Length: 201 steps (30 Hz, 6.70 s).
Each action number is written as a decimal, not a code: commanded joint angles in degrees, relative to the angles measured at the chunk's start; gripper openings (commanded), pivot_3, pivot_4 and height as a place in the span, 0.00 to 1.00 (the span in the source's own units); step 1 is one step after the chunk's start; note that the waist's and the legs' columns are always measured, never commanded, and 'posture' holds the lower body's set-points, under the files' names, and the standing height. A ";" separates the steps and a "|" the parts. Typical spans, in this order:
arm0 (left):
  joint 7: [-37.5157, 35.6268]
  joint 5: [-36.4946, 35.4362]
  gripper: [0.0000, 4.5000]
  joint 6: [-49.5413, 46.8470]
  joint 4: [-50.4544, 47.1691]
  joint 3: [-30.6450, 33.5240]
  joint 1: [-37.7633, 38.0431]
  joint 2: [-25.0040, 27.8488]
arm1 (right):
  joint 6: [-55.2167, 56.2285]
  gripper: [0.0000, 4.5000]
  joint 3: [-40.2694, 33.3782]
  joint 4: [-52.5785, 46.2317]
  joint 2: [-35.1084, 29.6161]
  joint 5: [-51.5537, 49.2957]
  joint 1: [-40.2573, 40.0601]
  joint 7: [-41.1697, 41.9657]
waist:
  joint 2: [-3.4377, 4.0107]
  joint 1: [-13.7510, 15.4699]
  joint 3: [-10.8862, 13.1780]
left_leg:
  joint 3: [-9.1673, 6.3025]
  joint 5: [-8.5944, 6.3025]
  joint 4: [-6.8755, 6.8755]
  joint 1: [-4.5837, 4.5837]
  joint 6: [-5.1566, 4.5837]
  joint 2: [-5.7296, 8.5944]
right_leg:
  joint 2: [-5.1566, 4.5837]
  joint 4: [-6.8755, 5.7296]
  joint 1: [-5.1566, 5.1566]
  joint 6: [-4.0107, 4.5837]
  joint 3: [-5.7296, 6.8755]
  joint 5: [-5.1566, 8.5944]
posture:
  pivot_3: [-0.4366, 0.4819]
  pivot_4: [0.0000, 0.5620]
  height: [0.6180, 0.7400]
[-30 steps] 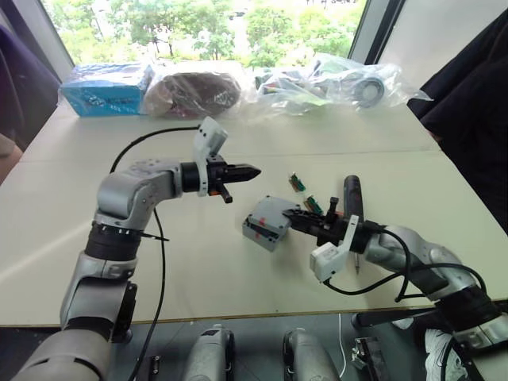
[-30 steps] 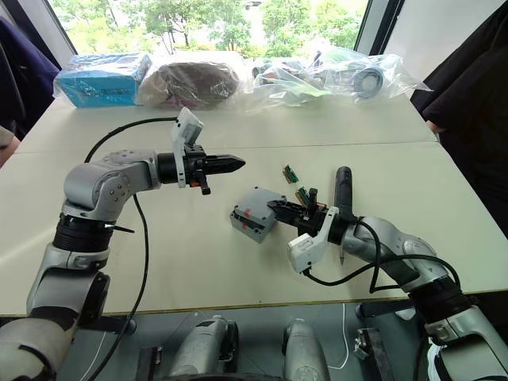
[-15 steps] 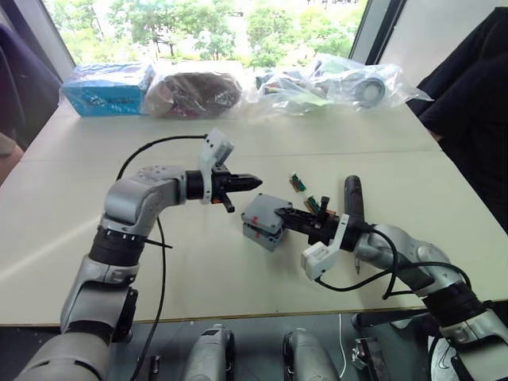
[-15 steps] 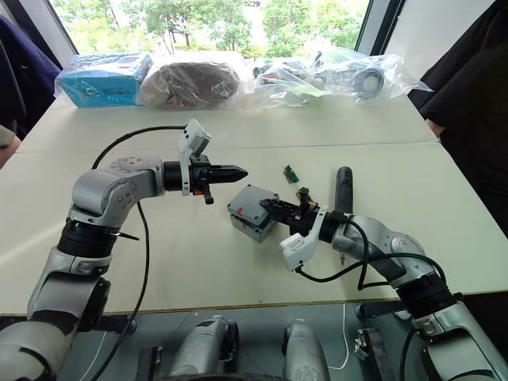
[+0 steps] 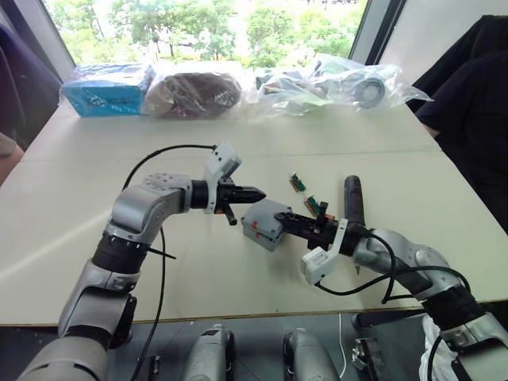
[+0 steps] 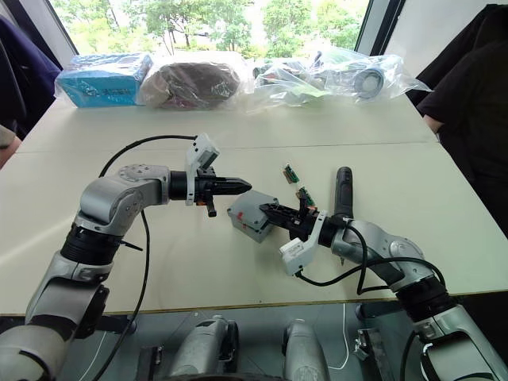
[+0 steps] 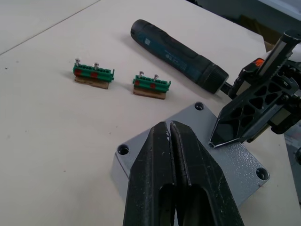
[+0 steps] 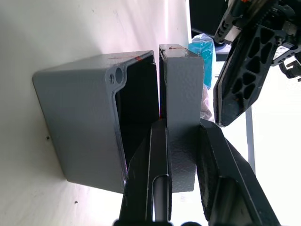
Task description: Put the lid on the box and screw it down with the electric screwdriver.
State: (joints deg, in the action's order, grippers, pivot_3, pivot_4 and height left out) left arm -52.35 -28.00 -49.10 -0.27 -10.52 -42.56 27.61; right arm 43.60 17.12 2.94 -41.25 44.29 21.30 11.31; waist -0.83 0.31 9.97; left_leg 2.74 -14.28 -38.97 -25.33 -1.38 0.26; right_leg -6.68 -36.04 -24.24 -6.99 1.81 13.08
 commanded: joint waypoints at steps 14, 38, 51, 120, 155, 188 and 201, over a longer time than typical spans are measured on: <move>-2.10 2.59 0.01 2.81 -2.74 -2.01 0.24 0.92 | -1.21 0.04 0.50 0.09 1.17 0.33 -1.06 -0.79 | 0.00 -0.01 0.00 | 0.00 0.00 0.00 0.01 0.00 0.01 | 0.00 -0.01 0.02 0.00 0.00 0.00 | 0.48 0.27 1.00; -1.97 16.20 0.00 2.94 -1.43 -16.37 5.32 4.18 | -4.76 0.70 -2.38 -5.70 -1.62 -3.88 -5.92 3.52 | -0.03 0.34 -0.26 | -0.05 -0.11 0.80 1.92 -0.09 -0.01 | -0.07 0.87 1.95 0.37 0.06 0.28 | 0.48 0.27 1.00; -0.77 16.65 0.00 4.39 -1.17 -15.13 6.89 2.30 | -6.60 0.70 -7.13 -10.61 -6.18 -9.42 -10.80 8.55 | -0.05 0.41 -0.54 | -0.05 -0.12 0.82 1.95 -0.09 -0.02 | -0.11 0.89 1.95 0.38 0.05 0.28 | 0.48 0.27 1.00; 2.32 0.49 0.00 -0.11 -3.56 10.87 7.71 2.83 | -70.62 0.01 -22.88 -26.86 9.47 -56.83 -14.25 28.30 | -0.08 0.44 -0.20 | -0.09 -0.07 0.88 0.82 0.00 -0.03 | -0.13 0.92 0.80 0.51 0.18 0.16 | 0.48 0.27 1.00; -5.78 1.33 0.00 3.92 -11.32 1.39 4.29 7.72 | -77.32 0.37 -19.45 -8.43 12.13 -58.21 -1.37 23.47 | 0.06 0.26 -0.10 | 0.00 -0.06 0.94 0.84 -0.02 -0.05 | -0.06 0.87 0.77 0.48 0.15 0.15 | 0.48 0.27 1.00; -2.82 1.17 0.00 3.92 -11.72 1.06 4.70 5.87 | -89.32 0.54 -20.08 -13.96 8.30 -60.29 3.15 22.42 | 0.07 0.25 -0.09 | 0.00 -0.05 0.94 0.85 -0.02 -0.05 | -0.03 0.86 0.78 0.47 0.14 0.14 | 0.48 0.27 1.00; -1.22 0.57 0.00 3.42 -13.15 1.41 6.15 5.19 | -99.64 0.48 -18.24 -15.71 6.77 -63.92 5.34 22.91 | 0.07 0.29 -0.09 | -0.01 -0.06 0.94 0.84 -0.02 -0.06 | -0.04 0.87 0.78 0.47 0.14 0.15 | 0.48 0.27 1.00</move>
State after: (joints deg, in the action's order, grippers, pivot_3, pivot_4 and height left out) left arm -53.84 -26.75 -45.77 -11.41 -10.00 -36.35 32.94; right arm -56.41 -0.76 -11.02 -33.58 -19.49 25.69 34.18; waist -0.76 0.60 9.88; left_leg 2.73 -14.33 -38.04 -24.49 -1.40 0.21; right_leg -6.72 -35.17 -23.46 -6.52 1.95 13.22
